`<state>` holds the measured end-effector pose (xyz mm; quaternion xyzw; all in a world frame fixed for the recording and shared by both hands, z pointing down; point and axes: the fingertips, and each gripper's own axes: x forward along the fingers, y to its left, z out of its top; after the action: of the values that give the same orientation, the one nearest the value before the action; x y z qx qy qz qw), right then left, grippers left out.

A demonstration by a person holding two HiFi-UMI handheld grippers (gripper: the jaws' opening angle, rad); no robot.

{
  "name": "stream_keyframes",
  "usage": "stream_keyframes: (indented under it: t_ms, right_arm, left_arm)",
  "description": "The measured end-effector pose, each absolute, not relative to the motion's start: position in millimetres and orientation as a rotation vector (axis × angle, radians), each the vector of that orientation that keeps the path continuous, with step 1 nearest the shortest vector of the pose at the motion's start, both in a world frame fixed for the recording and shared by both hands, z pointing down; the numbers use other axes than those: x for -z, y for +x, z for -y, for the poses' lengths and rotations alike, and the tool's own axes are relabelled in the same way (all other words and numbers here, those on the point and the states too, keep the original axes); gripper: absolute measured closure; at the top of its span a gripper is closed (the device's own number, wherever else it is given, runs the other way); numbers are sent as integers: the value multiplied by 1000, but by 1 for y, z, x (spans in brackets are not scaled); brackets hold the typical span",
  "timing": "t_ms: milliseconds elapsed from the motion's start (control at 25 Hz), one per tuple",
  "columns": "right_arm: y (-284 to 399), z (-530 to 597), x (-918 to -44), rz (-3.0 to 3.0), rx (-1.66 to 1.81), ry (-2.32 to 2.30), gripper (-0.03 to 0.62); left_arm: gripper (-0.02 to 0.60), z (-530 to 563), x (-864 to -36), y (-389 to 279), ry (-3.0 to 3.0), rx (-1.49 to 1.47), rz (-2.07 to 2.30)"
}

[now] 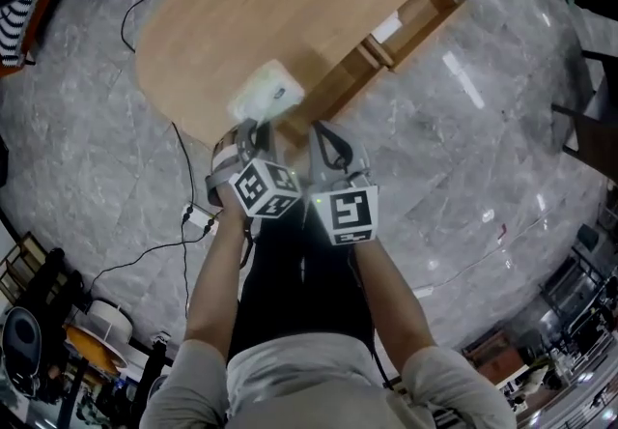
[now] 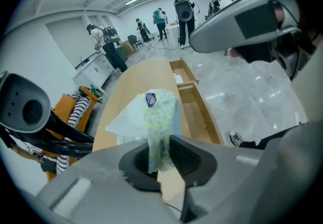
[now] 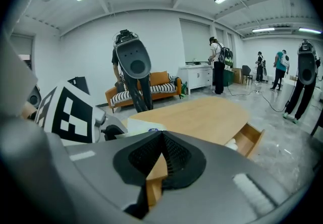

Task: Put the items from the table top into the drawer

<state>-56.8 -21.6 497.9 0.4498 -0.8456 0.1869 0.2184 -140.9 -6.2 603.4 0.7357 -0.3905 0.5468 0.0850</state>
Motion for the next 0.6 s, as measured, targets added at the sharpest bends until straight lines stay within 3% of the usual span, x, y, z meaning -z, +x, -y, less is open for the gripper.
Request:
stream_keyframes:
  t_ms: [600]
  right_arm:
    - [47,-7,-508,2261,-561,1306,588]
  left_arm:
    - [519,-33,-632,-47,2162,-1622,1071]
